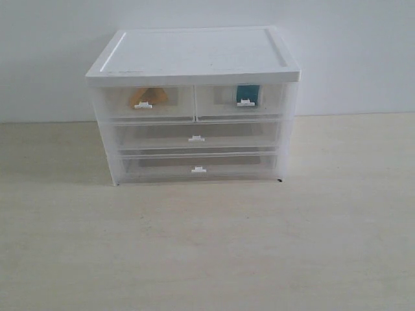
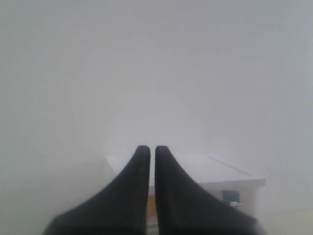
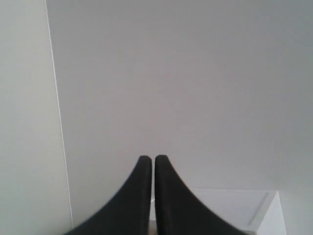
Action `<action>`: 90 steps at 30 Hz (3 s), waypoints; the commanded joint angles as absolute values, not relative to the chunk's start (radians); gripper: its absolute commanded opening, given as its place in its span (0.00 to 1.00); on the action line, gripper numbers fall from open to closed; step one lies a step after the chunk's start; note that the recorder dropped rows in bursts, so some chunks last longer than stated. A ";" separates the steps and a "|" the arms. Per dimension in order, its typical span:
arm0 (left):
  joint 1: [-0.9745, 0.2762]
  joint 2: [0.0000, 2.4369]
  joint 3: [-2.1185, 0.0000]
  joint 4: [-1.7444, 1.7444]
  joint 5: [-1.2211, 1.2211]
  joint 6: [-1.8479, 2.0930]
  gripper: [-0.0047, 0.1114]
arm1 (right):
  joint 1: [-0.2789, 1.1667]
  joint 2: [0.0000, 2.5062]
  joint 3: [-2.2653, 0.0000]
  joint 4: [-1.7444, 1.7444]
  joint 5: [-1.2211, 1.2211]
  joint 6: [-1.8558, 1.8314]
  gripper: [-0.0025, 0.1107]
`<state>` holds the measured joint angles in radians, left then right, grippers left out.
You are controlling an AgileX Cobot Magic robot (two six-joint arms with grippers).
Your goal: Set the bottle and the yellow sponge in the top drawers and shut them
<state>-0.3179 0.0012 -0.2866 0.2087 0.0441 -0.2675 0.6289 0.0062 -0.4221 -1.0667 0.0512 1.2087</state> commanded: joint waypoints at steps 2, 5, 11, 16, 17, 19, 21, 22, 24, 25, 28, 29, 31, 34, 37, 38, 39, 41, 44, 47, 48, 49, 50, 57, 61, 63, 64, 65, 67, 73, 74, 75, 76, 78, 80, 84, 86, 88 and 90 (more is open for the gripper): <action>-0.324 0.000 -0.280 0.199 0.080 -0.276 0.07 | 0.629 0.000 -0.419 -1.064 0.072 1.215 0.02; -0.324 0.000 -0.280 0.199 0.079 -0.276 0.07 | 0.629 0.000 -0.419 -1.064 0.086 1.217 0.02; -0.324 0.000 -0.280 0.199 0.079 -0.276 0.07 | 0.629 0.000 -0.419 -1.057 0.087 1.232 0.02; -0.324 0.000 -0.280 0.199 0.079 -0.276 0.07 | 0.629 0.000 -0.419 -1.057 0.087 1.232 0.02; -0.324 0.000 -0.280 0.199 0.079 -0.276 0.07 | 0.629 0.000 -0.419 -1.057 0.087 1.232 0.02; -0.324 0.000 -0.280 0.199 0.079 -0.276 0.07 | 0.629 0.000 -0.419 -1.057 0.087 1.232 0.02; -0.324 0.000 -0.280 0.199 0.079 -0.276 0.07 | 0.629 0.000 -0.419 -1.057 0.087 1.232 0.02; -0.324 0.000 -0.280 0.199 0.079 -0.276 0.07 | 0.629 0.000 -0.419 -1.057 0.087 1.232 0.02; -0.324 0.000 -0.280 0.199 0.079 -0.276 0.07 | 0.629 0.000 -0.419 -1.057 0.087 1.232 0.02; -0.324 0.000 -0.280 0.199 0.079 -0.276 0.07 | 0.629 0.000 -0.419 -1.057 0.087 1.232 0.02; -0.324 0.000 -0.280 0.199 0.079 -0.276 0.07 | 0.629 0.000 -0.419 -1.057 0.087 1.232 0.02; -0.324 0.000 -0.280 0.199 0.079 -0.276 0.07 | 0.629 0.000 -0.419 -1.057 0.087 1.232 0.02; -0.324 0.000 -0.273 0.203 0.080 -0.269 0.07 | 0.629 0.000 -0.419 -1.057 0.087 1.232 0.02; -0.324 0.000 -0.270 0.209 0.082 -0.218 0.07 | 0.629 0.000 -0.419 -1.057 0.087 1.232 0.02; -0.322 0.000 -0.270 0.198 0.082 -0.218 0.07 | 0.629 0.000 -0.419 -1.057 0.087 1.232 0.02; -0.317 0.000 -0.270 0.191 0.082 -0.218 0.07 | 0.629 0.000 -0.419 -1.057 0.087 1.232 0.02; -0.310 0.000 -0.270 0.179 0.082 -0.218 0.07 | 0.629 0.000 -0.419 -1.057 0.087 1.232 0.02; -0.274 0.000 -0.270 0.135 0.082 -0.217 0.07 | 0.629 0.000 -0.419 -1.057 0.087 1.232 0.02; -0.207 0.000 -0.270 0.054 0.082 -0.217 0.07 | 0.629 0.000 -0.419 -1.057 0.087 1.232 0.02; -0.145 0.000 -0.270 -0.053 0.086 -0.175 0.07 | 0.629 0.000 -0.419 -1.057 0.087 1.232 0.02; -0.128 0.000 -0.270 -0.085 0.093 -0.153 0.07 | 0.629 0.000 -0.419 -1.057 0.087 1.232 0.02; -0.115 0.000 -0.270 -0.113 0.103 -0.133 0.07 | 0.629 0.000 -0.419 -1.057 0.087 1.232 0.02; -0.099 0.000 -0.270 -0.133 0.114 -0.113 0.07 | 0.629 0.000 -0.419 -1.057 0.087 1.232 0.02; -0.049 0.000 -0.268 -0.169 0.204 -0.072 0.07 | 0.629 0.000 -0.419 -1.057 0.087 1.232 0.02; -0.040 0.000 -0.232 -0.169 0.178 -0.010 0.07 | 0.629 0.000 -0.419 -1.057 0.087 1.232 0.02; -0.040 0.000 -0.185 -0.162 0.119 0.019 0.07 | 0.629 0.000 -0.419 -1.057 0.087 1.232 0.02; -0.040 0.000 -0.156 -0.151 0.082 0.019 0.07 | 0.629 0.000 -0.419 -1.057 0.087 1.232 0.02; -0.040 0.000 -0.125 -0.132 0.046 0.019 0.07 | 0.629 0.000 -0.419 -1.057 0.087 1.232 0.02; -0.040 0.000 -0.065 -0.095 -0.014 0.019 0.07 | 0.629 0.000 -0.419 -1.057 0.087 1.232 0.02; -0.027 0.000 0.000 -0.070 -0.059 0.101 0.07 | 0.629 0.000 -0.419 -1.057 0.087 1.232 0.02; -0.021 0.000 0.000 -0.070 -0.059 0.109 0.07 | 0.629 0.000 -0.419 -1.057 0.087 1.232 0.02; 0.005 0.000 0.000 -0.070 -0.049 0.134 0.07 | 0.629 0.000 -0.419 -1.057 0.087 1.232 0.02; 0.017 0.000 0.000 -0.070 -0.043 0.135 0.07 | 0.629 0.000 -0.419 -1.057 0.087 1.232 0.02; 0.044 0.000 0.000 -0.070 0.000 0.135 0.07 | 0.629 0.000 -0.419 -1.057 0.087 1.232 0.02; 0.050 0.000 0.000 -0.061 0.091 0.139 0.07 | 0.629 0.000 -0.419 -1.057 0.087 1.232 0.02; 0.050 0.000 0.000 -0.008 0.259 0.139 0.07 | 0.629 0.000 -0.419 -1.057 0.087 1.232 0.02; 0.050 0.000 0.000 0.000 0.278 0.137 0.07 | 0.629 0.000 -0.419 -1.057 0.087 1.232 0.02; 0.050 0.000 0.000 0.000 0.278 0.135 0.07 | 0.629 0.000 -0.419 -1.057 0.087 1.232 0.02; 0.050 0.000 0.000 0.000 0.278 0.135 0.07 | 0.629 0.000 -0.419 -1.057 0.090 1.232 0.02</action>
<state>0.0478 0.0012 -0.0036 0.0000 0.2733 0.1327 0.6289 0.0062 -0.4181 -1.0562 0.0864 1.2330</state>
